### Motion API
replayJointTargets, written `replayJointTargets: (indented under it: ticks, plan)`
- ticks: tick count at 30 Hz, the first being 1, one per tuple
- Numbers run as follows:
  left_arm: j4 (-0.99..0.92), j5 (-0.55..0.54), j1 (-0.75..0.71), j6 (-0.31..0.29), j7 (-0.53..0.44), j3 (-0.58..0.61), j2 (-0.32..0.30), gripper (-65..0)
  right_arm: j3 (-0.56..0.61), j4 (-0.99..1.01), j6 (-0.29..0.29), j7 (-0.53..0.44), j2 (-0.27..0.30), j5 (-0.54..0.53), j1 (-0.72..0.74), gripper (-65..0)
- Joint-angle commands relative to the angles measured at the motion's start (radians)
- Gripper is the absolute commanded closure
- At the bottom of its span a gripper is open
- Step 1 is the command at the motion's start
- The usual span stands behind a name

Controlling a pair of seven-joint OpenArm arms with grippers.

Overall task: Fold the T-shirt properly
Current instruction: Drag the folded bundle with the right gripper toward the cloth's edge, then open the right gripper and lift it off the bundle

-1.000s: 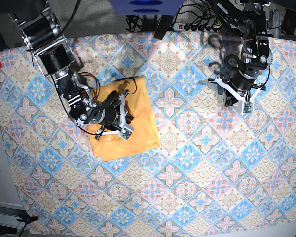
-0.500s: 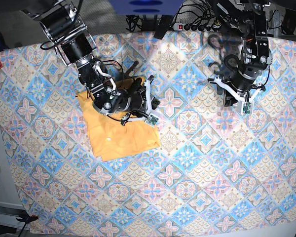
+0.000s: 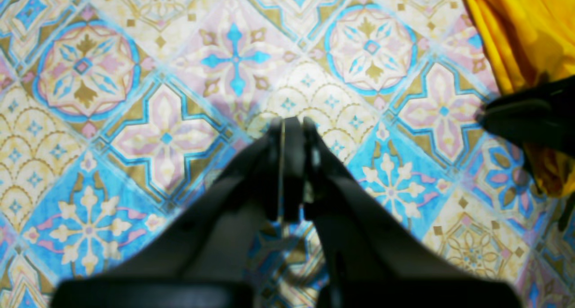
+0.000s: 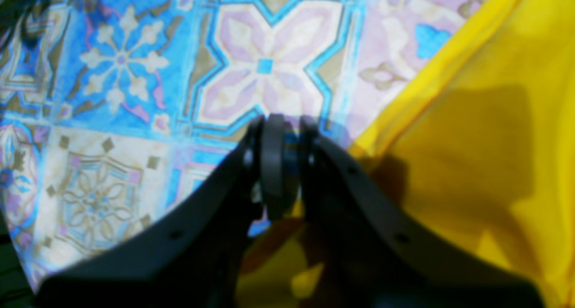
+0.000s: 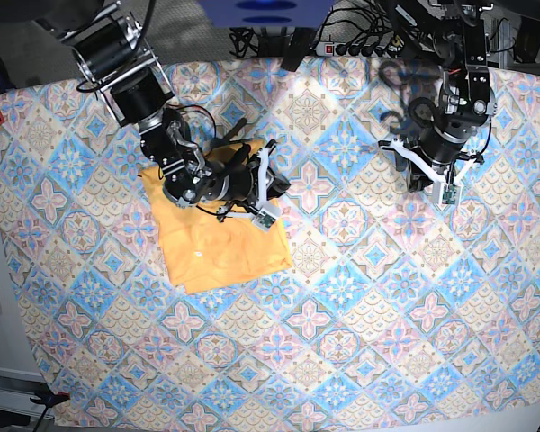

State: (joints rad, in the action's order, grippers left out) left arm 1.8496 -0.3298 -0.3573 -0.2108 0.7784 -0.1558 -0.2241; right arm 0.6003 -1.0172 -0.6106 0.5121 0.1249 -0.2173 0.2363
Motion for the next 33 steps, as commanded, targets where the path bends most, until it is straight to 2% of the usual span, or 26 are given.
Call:
replayJointTargets:
  ticks: [1, 7, 17, 27, 33]
  plan:
    - [0.017, -0.005, 0.005, 0.0, -0.018, -0.003, -0.007, -0.1, -0.007, -0.007, 0.016, 0.015, 0.026, 0.017, 0.024, -6.9]
    - [0.017, -0.005, 0.005, 0.0, -0.018, -0.003, -0.007, -0.1, -0.007, -0.005, 0.016, 0.013, 0.08, 0.017, 0.065, -6.9]
    - [0.018, -0.005, 0.004, 0.0, -0.018, -0.008, -0.007, 0.0, -0.007, 0.174, 0.016, -0.076, 0.111, 0.017, 0.166, -6.9]
    - [0.018, -0.005, 0.004, -0.002, -0.018, -0.006, -0.007, 0.0, -0.007, 0.196, 0.016, -0.083, 0.164, 0.017, 0.229, -7.0]
    - [0.018, -0.005, 0.005, -0.002, -0.018, -0.003, -0.007, 0.0, -0.007, 0.173, 0.016, -0.073, 0.164, 0.015, 0.246, -6.9]
